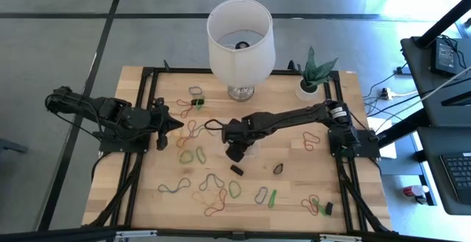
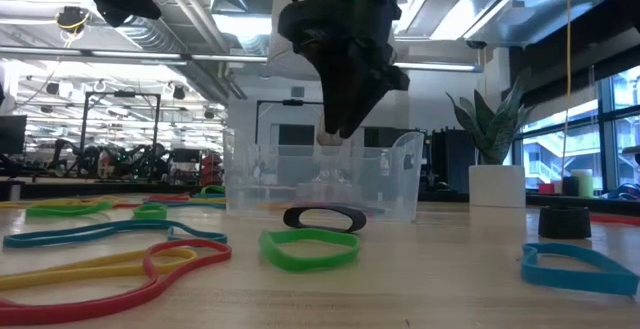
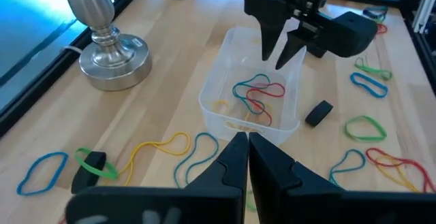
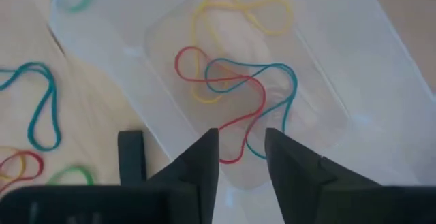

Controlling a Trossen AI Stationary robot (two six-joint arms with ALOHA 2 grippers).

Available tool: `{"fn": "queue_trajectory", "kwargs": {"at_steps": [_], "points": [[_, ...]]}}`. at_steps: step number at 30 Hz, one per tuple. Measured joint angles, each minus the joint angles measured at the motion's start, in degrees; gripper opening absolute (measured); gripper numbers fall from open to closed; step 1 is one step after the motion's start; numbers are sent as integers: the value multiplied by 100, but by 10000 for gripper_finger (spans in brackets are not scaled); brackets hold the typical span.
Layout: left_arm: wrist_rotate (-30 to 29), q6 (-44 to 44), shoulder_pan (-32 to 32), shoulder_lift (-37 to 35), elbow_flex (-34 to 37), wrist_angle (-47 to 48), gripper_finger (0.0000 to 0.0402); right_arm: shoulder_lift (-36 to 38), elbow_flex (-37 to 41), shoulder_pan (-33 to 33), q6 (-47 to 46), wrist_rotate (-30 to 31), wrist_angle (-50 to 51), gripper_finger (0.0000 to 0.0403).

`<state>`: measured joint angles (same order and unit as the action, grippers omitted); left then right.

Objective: Pick and place rubber bands into bin
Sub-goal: Put the yellow rubber band into the container

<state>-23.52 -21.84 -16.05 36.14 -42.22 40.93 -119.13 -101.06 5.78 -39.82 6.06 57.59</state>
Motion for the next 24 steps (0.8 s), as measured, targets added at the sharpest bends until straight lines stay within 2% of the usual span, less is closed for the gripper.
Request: {"fn": "queue_trajectory", "kwargs": {"at_steps": [5,9,14,18,24], "points": [[-3,-140,0,0,0,0,10,0,0,0,146,-15,50,124],[-3,-145,0,3,0,0,10,247,9,64,336,7,568,124],[21,-158,-2,130,0,-3,3,1191,226,428,401,813,1015,124],[60,-155,-2,399,0,-45,3,2230,998,733,161,1193,603,122],[254,-491,-2,977,-128,12,2,3794,2981,1325,-730,1335,-212,105]]}}
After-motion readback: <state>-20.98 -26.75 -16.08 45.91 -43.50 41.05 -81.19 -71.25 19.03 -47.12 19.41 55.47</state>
